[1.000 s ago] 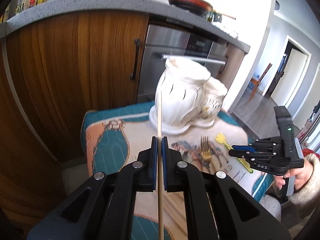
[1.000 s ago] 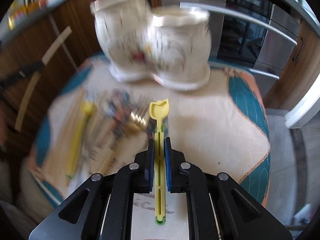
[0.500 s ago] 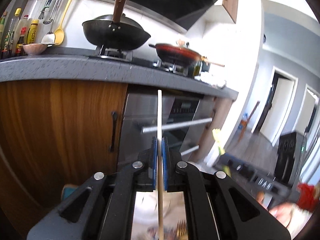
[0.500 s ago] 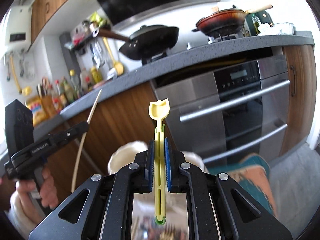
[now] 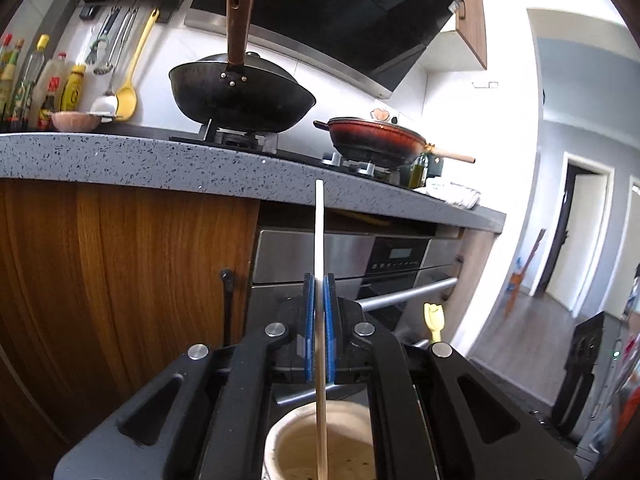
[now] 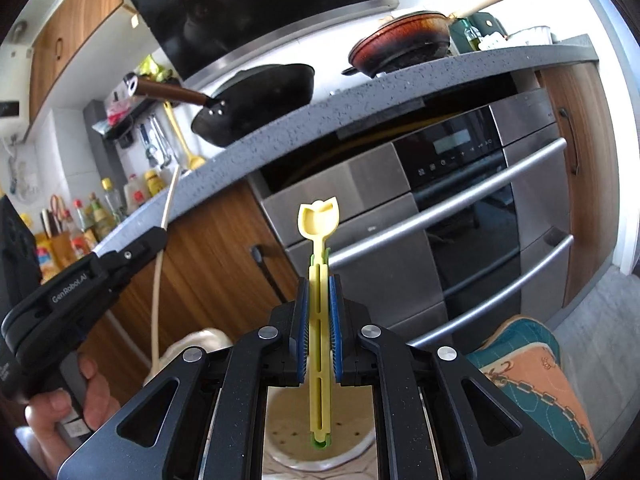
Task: Organize utensils
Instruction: 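Lift and carry the chopstick and yellow utensil up over the ceramic holder with both tools, then drop the chopstick into the larger pot while the right tool drops the yellow utensil into the smaller pot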
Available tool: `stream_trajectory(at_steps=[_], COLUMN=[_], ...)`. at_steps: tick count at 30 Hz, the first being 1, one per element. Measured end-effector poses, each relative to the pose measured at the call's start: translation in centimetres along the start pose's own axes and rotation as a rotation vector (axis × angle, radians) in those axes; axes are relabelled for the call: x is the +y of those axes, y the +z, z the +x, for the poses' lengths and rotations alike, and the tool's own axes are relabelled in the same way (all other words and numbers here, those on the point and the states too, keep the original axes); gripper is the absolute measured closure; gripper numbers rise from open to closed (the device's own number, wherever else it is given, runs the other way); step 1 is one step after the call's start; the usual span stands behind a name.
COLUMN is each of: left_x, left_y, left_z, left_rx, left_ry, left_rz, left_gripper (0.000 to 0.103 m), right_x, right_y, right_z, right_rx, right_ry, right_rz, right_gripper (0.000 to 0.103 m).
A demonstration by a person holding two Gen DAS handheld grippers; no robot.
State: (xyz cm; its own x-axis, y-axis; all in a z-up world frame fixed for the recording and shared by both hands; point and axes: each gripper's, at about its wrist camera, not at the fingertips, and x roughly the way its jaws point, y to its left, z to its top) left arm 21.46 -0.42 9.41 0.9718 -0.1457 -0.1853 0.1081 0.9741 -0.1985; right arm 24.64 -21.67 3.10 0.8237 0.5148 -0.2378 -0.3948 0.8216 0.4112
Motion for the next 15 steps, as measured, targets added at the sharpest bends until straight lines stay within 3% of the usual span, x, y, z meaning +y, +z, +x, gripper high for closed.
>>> stream_trajectory(at_steps=[6, 15], left_x=[0.3, 0.9], left_y=[-1.2, -3.5], left_z=[-1.5, -3.8], left_rx=[0.054, 0.228], left_ry=[0.001, -0.010], left_rz=[0.041, 0.030], left_gripper=[0.099, 0.099], right_x=[0.7, 1.1], right_y=[-1.7, -3.5], right_z=[-0.9, -2.4], right_rx=[0.026, 0.113], right_ry=[-0.025, -0.056], right_rz=[-0.089, -0.134], right_gripper=[0.092, 0.092])
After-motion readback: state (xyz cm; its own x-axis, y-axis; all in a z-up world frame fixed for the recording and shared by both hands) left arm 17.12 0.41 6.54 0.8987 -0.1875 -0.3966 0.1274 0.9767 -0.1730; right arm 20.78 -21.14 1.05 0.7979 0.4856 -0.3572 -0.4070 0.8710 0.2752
